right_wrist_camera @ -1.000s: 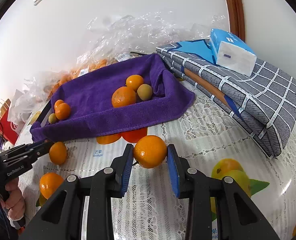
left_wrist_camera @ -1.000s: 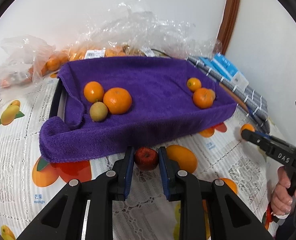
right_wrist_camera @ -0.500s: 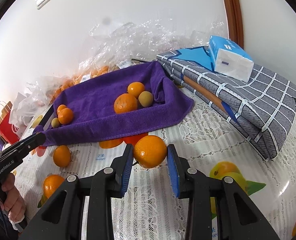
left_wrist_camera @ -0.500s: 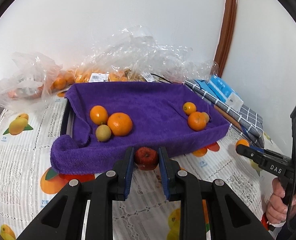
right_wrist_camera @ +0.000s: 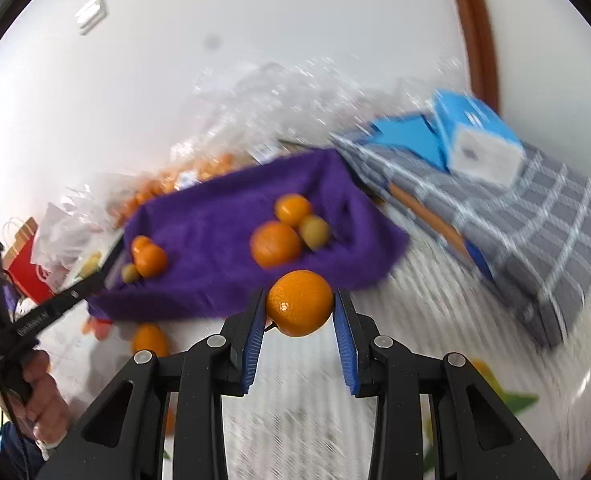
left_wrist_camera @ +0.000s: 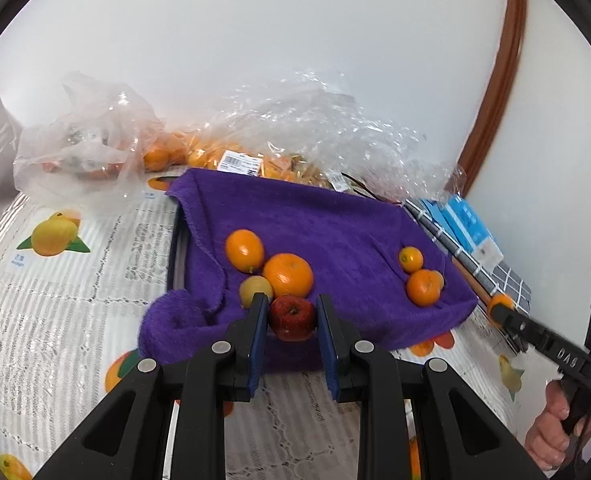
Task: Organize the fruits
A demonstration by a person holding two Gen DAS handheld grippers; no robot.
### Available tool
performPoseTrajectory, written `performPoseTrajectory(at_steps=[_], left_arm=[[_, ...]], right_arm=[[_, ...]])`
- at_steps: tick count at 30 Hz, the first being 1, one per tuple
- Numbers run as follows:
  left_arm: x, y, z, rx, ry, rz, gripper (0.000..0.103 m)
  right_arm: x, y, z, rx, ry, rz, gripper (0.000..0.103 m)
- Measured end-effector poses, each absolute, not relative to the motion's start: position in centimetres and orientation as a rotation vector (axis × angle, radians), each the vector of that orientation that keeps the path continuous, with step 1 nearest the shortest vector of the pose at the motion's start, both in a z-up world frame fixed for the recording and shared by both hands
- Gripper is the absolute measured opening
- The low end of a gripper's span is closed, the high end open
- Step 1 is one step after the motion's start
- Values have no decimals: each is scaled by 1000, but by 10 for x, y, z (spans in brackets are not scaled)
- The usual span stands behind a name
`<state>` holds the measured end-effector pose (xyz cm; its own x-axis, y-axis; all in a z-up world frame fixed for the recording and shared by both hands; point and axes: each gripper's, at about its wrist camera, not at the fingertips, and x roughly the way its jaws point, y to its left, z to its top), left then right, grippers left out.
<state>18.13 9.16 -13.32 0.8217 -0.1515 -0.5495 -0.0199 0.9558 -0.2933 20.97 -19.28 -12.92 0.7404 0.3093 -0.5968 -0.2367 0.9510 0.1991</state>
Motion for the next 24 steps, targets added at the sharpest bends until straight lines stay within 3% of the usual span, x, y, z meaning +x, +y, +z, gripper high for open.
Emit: performPoseTrajectory(at_steps=[9, 21, 24], left_arm=[[210, 106, -125, -361, 612, -62, 23], [222, 95, -143, -344, 670, -93, 23], [223, 95, -143, -349, 672, -92, 24]], right_arm=[[244, -138, -100, 8, 621, 372, 34], [269, -117, -154, -22, 747, 379, 35], [263, -124, -152, 4, 748, 385, 54]])
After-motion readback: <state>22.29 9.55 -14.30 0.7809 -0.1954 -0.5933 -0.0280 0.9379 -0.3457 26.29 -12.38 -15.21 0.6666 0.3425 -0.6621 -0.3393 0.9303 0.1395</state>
